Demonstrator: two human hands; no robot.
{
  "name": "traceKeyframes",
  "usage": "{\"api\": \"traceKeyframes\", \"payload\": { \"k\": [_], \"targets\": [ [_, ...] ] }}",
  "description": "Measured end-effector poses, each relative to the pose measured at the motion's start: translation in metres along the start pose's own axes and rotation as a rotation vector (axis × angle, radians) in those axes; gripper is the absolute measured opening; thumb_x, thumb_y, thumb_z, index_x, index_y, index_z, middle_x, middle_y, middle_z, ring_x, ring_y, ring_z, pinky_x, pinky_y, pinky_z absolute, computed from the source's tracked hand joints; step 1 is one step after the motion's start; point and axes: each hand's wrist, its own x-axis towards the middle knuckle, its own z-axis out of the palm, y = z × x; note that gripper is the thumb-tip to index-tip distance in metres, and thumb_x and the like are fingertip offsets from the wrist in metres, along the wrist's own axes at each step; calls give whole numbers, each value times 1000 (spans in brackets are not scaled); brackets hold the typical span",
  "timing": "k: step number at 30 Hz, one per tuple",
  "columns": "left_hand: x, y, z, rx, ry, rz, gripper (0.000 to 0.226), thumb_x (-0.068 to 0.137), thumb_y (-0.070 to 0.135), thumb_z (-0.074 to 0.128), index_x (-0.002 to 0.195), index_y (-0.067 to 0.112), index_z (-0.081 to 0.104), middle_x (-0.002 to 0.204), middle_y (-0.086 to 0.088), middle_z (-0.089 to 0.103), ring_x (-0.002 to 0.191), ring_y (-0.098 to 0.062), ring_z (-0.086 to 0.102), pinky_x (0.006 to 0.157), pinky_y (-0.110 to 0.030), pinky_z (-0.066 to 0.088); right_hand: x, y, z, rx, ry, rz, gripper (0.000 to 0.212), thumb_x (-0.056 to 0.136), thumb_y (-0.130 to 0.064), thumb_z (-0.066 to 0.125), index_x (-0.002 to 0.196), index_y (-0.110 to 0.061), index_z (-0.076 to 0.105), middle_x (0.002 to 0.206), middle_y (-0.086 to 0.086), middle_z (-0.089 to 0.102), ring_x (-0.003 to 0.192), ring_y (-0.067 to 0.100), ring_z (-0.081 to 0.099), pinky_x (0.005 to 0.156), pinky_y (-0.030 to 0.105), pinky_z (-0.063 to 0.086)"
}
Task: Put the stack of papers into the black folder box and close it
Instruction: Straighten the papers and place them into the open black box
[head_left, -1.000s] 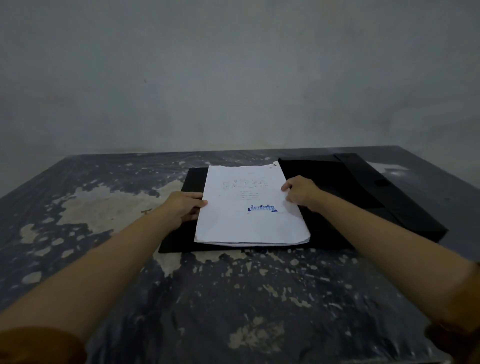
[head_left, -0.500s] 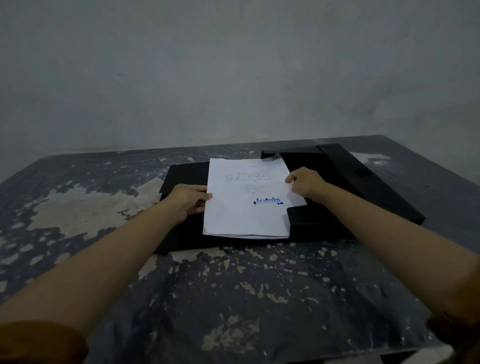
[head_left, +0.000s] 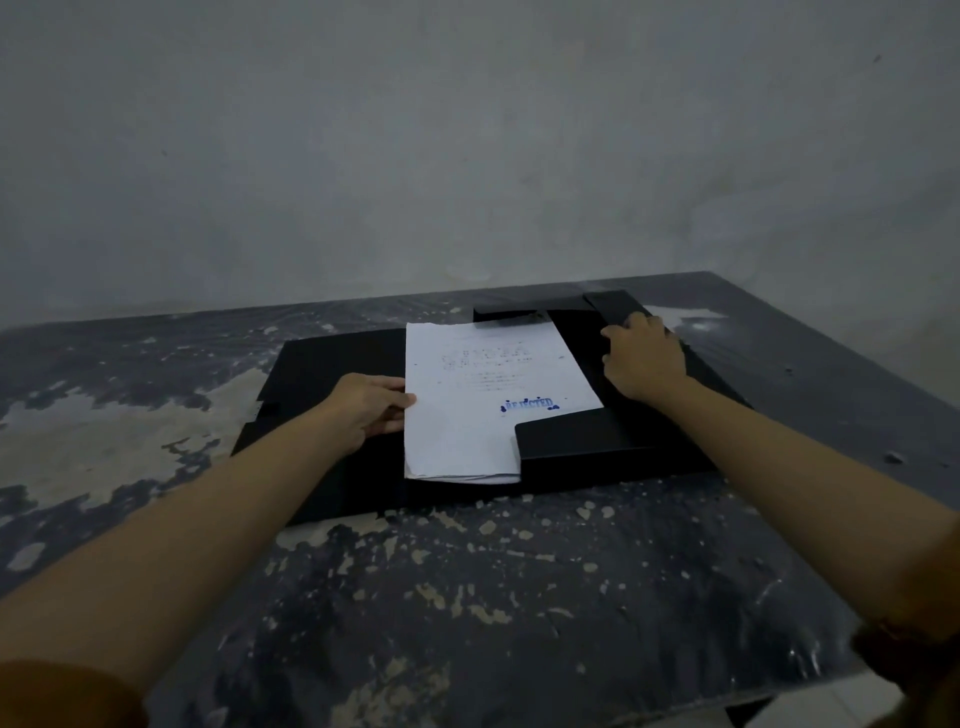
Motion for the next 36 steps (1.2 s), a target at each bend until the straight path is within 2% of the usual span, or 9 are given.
{"api": "traceKeyframes", "payload": {
  "k": [5,11,17,22,26,30,31,33,36],
  "targets": [
    [2,0,5,-4,-11,5,42,84,-8,57,126,-4,54,85,-7,64,75,-17,62,70,-30,54,4,16,3,-25,-154,58,55,98,-32,40,149,-18,26,158,19,18,145,40,13,117,48,15],
    [0,2,13,1,-10,9,41,84,-8,58,125,-5,55,87,-8,65,73,-17,62,54,-23,58,8,18,3,41,-166,101,55,96,-20,35,150,-24,27,160,14,17,144,44,13,117,52,12],
    [-2,4,21,-2,2,12,41,84,-10,56,125,-6,54,95,-13,64,73,-18,61,83,-33,49,8,18,3,54,-170,98,54,94,-22,38,148,-25,33,159,10,22,143,45,16,117,58,13],
    [-5,6,31,-11,-8,8,41,84,-11,56,125,-7,53,84,-10,63,72,-18,61,84,-33,49,8,22,-5,150,-159,115,53,92,-23,40,144,-29,39,157,6,31,142,41,22,117,52,20],
    [-6,8,41,-15,-34,2,40,85,-10,56,125,-7,53,82,-9,62,71,-17,61,72,-30,56,5,17,-11,176,-176,114,45,91,-24,43,135,-26,52,151,4,40,140,39,24,114,49,20],
    [-5,7,51,-12,-49,12,42,85,-11,55,126,-8,51,86,-11,64,70,-19,61,65,-28,60,0,2,-8,232,-180,65,26,86,-26,45,102,-33,66,139,8,52,128,36,38,107,43,30],
    [-4,7,53,-13,-59,10,42,85,-11,56,126,-8,51,83,-10,64,72,-20,62,67,-30,60,-2,-1,-7,243,-177,58,30,87,-27,46,110,-31,65,141,7,51,130,36,37,106,42,30],
    [-3,4,55,-8,-62,-26,36,84,-9,58,119,-4,58,70,-5,70,71,-21,68,90,-39,52,-4,-8,-6,253,-160,44,44,89,-29,47,132,-29,56,147,4,45,134,34,31,107,41,29],
    [-6,2,57,7,-45,-37,17,82,-6,61,93,7,64,48,2,71,41,-10,68,111,-46,34,-7,-16,-6,244,-150,33,48,91,-29,47,139,-30,49,150,3,42,138,34,27,108,42,27]
  ]
}}
